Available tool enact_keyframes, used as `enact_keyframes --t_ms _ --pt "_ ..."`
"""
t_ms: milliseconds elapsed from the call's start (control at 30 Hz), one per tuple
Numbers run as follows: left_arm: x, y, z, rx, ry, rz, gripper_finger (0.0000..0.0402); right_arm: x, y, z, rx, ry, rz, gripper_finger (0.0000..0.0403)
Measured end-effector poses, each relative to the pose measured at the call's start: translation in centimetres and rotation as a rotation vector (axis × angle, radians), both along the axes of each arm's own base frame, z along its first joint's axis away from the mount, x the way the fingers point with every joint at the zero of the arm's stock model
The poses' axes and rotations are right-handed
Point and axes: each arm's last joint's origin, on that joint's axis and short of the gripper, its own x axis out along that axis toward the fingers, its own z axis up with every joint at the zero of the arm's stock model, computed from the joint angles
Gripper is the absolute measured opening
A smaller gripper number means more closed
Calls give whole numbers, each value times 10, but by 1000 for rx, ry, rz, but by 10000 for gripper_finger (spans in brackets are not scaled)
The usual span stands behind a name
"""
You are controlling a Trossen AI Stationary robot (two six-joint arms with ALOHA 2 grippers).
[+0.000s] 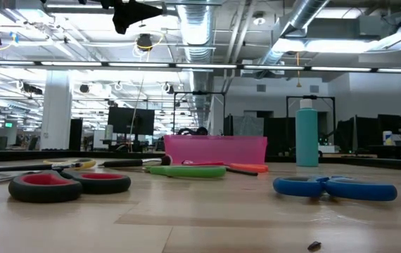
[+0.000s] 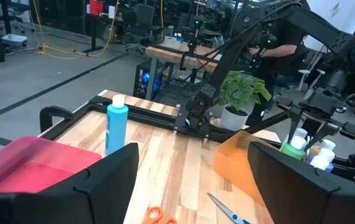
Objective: Pick & Place Paint Supplies
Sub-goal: Put the green paint bottle into the orange bin, then put the light blue paint bottle into the orange bin
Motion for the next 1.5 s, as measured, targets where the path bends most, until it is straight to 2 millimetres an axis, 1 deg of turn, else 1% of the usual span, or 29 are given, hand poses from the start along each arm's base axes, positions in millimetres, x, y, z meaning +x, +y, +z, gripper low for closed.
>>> enact_keyframes --t_ms 167,367,500,633,700,767,867,933,1100,1267,1367,1500 --pt "0 0 0 -1 0 0 298 0 0 1 4 -1 -4 215" --pt "0 0 0 -1 0 0 298 -3 -9 14 31 -15 -4 229" --pt "0 1 0 1 0 20 298 -5 -22 30 58 -29 -14 230" --pt "0 1 0 1 0 21 298 -5 -45 53 54 -114 -40 230" --pt "0 1 0 -5 -1 21 298 -3 -63 65 31 -158 -80 230" --pt "0 1 0 -6 -1 21 298 1 -82 74 8 -168 -131 230" --pt "0 1 0 -8 -1 22 298 16 -112 85 -18 -175 -153 230" --pt "0 1 0 -8 -1 22 298 28 -135 90 -24 -176 -227 230" --pt "0 1 0 -8 -1 22 298 57 -195 96 -94 -141 -415 230" --pt "0 1 0 -9 -1 22 298 74 -261 98 -183 -51 -586 230" --pt "0 1 0 -9 -1 22 298 78 -296 98 -189 28 -629 230" --pt "0 1 0 -9 -2 22 298 82 -332 98 -129 72 -607 230"
